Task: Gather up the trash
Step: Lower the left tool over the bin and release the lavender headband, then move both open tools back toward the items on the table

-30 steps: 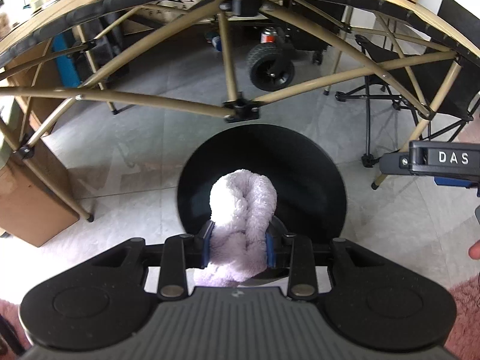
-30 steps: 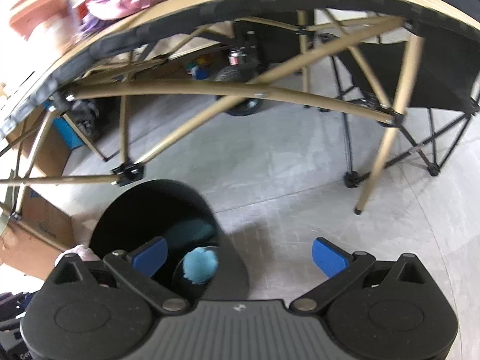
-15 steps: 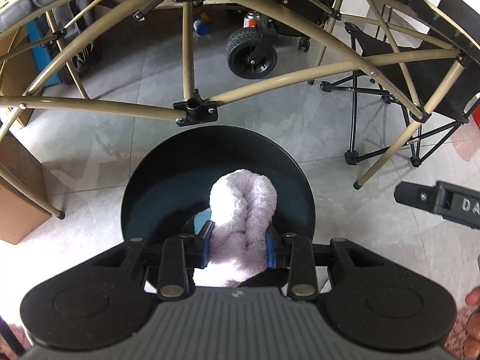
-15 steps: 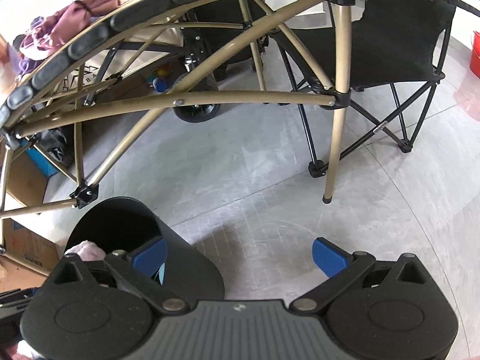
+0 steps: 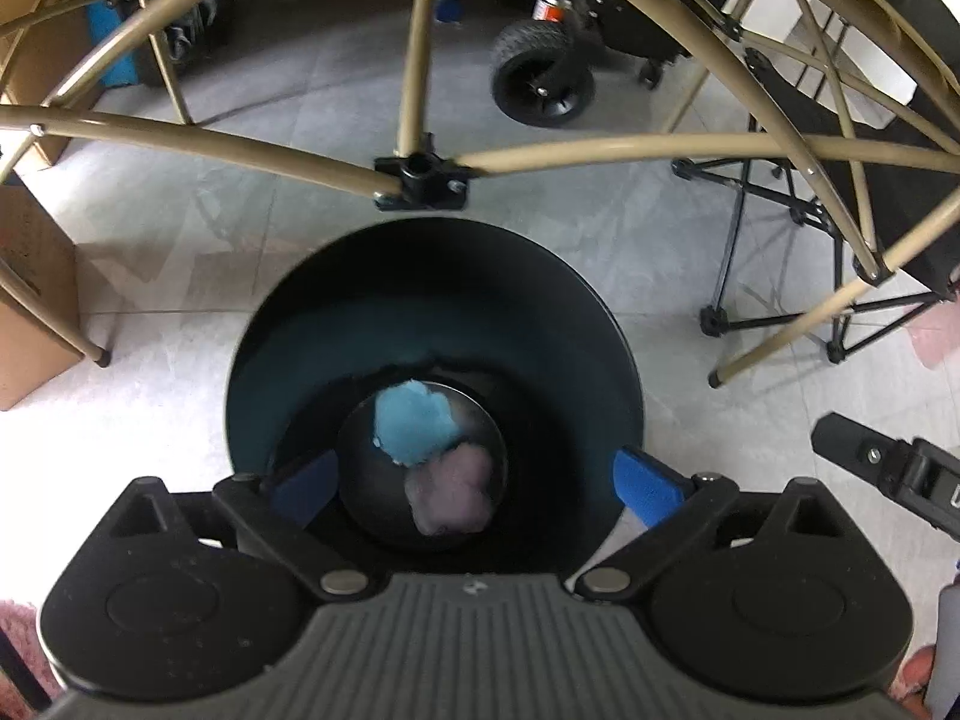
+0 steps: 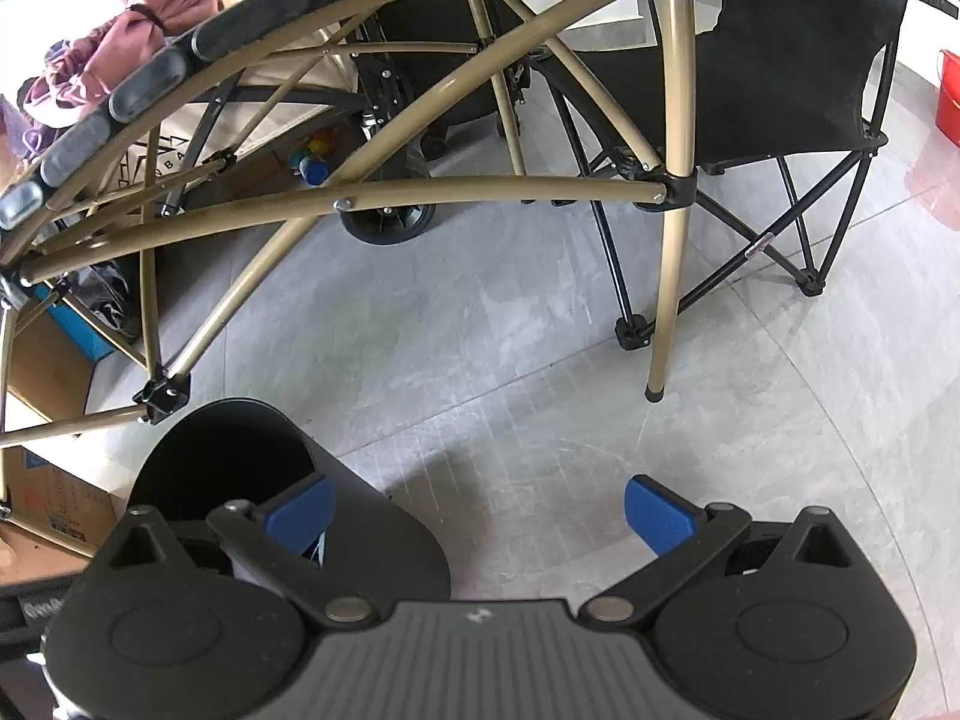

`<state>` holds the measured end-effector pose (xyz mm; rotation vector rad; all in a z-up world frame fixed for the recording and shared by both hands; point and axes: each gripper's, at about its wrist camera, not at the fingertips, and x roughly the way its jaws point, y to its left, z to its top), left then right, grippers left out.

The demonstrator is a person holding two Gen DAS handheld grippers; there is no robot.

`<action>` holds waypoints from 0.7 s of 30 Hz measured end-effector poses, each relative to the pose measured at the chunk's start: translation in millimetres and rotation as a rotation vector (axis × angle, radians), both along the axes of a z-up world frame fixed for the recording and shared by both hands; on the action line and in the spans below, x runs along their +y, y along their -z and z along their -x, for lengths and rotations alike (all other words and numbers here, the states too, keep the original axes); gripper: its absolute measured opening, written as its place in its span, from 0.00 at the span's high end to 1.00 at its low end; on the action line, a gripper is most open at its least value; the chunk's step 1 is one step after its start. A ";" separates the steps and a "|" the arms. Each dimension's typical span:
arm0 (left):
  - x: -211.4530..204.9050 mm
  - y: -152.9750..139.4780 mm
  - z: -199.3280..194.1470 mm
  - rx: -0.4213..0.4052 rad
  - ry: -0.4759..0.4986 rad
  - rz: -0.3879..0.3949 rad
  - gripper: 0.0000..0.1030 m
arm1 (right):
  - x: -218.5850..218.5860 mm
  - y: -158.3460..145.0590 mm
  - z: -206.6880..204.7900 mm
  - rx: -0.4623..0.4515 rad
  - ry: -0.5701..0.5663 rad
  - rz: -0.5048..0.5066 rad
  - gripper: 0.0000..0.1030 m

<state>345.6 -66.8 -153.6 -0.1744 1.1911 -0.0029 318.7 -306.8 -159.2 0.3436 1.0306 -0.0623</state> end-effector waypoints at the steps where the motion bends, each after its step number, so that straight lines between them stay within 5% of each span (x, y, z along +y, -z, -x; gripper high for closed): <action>1: 0.6 0.5 -0.3 0.003 -0.001 0.000 0.01 | 0.1 0.1 0.0 0.000 0.000 -0.001 0.00; 21: 0.4 -13.4 9.8 -0.044 0.008 -0.019 0.00 | 3.3 -13.4 6.9 -0.043 -0.007 -0.014 0.00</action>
